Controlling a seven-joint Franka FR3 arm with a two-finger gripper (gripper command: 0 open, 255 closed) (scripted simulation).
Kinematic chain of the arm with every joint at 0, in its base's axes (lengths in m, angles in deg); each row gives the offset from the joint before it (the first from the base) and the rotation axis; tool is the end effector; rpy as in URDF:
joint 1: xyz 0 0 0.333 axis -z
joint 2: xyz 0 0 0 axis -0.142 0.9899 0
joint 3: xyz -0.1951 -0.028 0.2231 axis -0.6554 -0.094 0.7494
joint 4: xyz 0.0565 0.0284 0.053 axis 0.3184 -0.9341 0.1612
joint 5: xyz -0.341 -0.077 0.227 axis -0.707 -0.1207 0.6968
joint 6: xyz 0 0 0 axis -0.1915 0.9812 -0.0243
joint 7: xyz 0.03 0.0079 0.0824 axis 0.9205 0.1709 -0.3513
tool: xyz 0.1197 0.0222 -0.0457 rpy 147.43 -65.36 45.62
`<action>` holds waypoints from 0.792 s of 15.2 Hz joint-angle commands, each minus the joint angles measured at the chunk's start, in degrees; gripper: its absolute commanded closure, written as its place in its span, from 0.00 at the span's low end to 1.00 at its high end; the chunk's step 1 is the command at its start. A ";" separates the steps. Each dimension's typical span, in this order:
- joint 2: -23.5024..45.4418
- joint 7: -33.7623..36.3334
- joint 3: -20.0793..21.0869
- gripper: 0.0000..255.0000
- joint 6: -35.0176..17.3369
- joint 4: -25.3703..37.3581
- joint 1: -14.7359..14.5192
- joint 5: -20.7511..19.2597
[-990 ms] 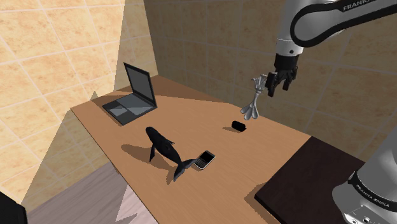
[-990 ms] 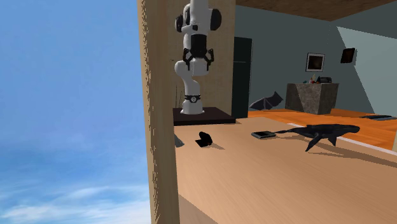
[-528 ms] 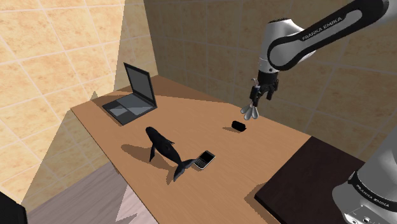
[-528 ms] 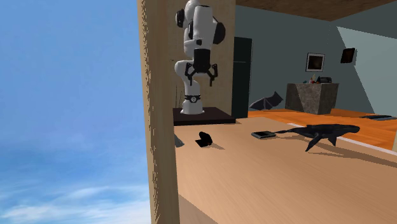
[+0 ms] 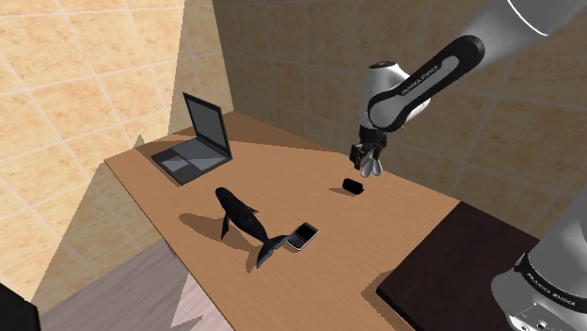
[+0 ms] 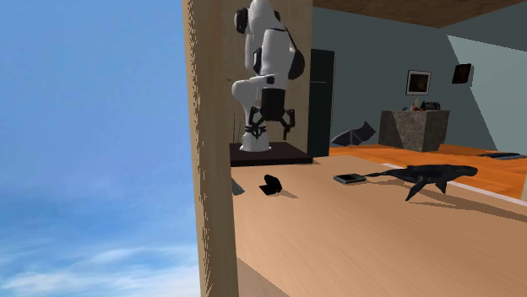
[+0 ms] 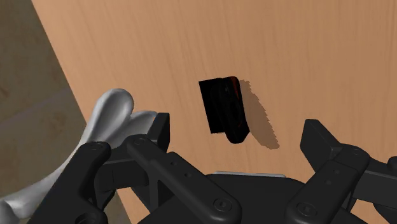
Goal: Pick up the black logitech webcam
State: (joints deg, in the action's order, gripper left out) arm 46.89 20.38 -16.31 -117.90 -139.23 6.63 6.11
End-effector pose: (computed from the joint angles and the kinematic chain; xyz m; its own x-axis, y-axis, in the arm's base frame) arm 0.5265 -0.0075 0.2328 0.9961 -0.0835 0.0294 -0.0850 -0.9949 0.0551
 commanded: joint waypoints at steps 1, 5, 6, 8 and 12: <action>4.60 0.45 0.07 0.00 -2.68 2.34 -0.18 -0.55; 13.71 1.20 -0.10 0.00 -6.64 8.21 -0.59 -1.66; 15.98 1.37 -0.17 0.00 -7.43 9.86 -0.72 -1.91; 20.50 1.67 -0.34 0.00 -8.78 13.39 -0.98 -2.36; 24.11 1.94 -0.51 0.00 -10.45 15.51 -1.17 -2.63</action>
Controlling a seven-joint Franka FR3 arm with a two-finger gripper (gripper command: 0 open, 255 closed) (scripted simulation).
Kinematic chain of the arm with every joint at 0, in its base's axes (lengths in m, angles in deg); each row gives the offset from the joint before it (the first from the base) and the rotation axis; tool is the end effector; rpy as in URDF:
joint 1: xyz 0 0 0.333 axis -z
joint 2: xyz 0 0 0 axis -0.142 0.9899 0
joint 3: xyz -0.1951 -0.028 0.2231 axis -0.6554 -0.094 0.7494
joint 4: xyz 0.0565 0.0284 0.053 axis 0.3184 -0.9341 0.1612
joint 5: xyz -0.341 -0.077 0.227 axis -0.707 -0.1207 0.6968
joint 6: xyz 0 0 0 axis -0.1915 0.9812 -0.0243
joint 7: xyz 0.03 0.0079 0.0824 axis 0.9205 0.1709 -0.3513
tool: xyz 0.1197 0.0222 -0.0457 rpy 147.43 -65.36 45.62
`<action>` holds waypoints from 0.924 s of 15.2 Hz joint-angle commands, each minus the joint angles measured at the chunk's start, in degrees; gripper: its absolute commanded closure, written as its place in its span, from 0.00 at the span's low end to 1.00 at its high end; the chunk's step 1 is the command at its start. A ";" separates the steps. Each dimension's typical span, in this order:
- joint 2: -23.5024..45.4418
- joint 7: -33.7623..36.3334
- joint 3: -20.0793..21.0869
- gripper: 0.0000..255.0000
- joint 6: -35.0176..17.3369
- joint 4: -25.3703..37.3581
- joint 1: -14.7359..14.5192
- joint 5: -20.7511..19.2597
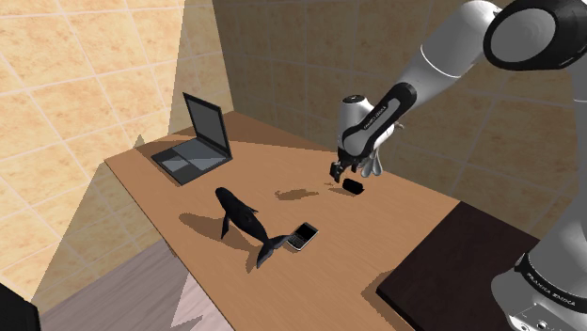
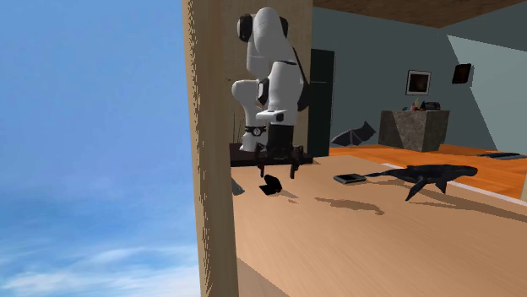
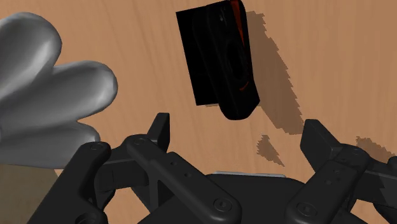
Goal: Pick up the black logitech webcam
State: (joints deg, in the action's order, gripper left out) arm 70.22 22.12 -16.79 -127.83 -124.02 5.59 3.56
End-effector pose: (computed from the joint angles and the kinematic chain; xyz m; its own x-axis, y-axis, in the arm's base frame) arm 0.5956 -0.0005 0.1253 0.9967 -0.0498 0.0637 -0.0549 -0.9952 0.0813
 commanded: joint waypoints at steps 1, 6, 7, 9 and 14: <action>1.45 0.28 -0.07 0.00 -1.07 0.43 -0.15 -0.12; 4.62 0.63 -0.23 0.00 -3.50 1.17 -0.25 -0.29; 4.63 0.63 -0.23 0.00 -3.49 1.18 -0.25 -0.29; 4.67 0.61 -0.23 1.00 -3.47 1.25 -0.23 -0.29; 4.66 0.59 -0.22 1.00 -3.45 1.26 -0.21 -0.28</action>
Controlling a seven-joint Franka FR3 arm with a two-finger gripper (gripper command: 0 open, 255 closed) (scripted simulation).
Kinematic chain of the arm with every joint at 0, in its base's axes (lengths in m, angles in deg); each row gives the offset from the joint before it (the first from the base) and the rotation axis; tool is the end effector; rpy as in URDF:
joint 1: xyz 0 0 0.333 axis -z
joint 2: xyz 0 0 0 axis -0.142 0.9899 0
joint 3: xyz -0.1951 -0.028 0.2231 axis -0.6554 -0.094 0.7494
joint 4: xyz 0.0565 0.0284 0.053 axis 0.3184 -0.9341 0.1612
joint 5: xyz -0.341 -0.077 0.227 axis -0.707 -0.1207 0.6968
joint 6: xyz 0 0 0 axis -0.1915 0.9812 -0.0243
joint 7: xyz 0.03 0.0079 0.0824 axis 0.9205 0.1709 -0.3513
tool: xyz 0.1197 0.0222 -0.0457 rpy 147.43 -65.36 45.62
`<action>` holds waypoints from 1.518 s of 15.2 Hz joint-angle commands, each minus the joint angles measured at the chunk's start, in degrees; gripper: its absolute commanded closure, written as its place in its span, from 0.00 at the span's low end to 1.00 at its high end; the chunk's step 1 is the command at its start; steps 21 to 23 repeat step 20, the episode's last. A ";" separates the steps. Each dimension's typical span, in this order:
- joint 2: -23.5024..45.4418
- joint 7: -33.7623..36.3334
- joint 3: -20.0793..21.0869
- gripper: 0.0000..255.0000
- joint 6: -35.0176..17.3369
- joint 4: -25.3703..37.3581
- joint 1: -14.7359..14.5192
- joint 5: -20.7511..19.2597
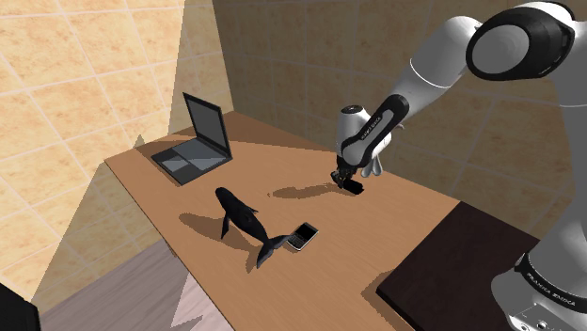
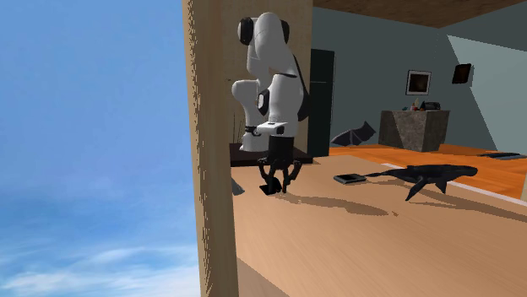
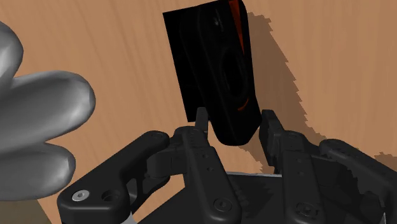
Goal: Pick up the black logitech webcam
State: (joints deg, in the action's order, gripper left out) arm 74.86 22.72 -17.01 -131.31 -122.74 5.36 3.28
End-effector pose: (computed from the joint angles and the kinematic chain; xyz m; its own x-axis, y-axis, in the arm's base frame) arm 0.5947 0.0004 0.0912 0.9966 -0.0491 0.0660 -0.0545 -0.9952 0.0814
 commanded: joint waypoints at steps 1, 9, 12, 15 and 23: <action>0.03 0.01 -0.01 1.00 0.01 -0.04 0.00 0.00; -4.15 -0.43 0.19 1.00 3.19 -1.03 0.10 0.22; -6.14 -0.67 0.29 1.00 4.88 -1.33 0.16 0.36; -8.07 -0.91 0.39 1.00 6.62 -1.52 0.20 0.50; -10.03 -1.17 0.48 1.00 8.50 -1.60 0.24 0.66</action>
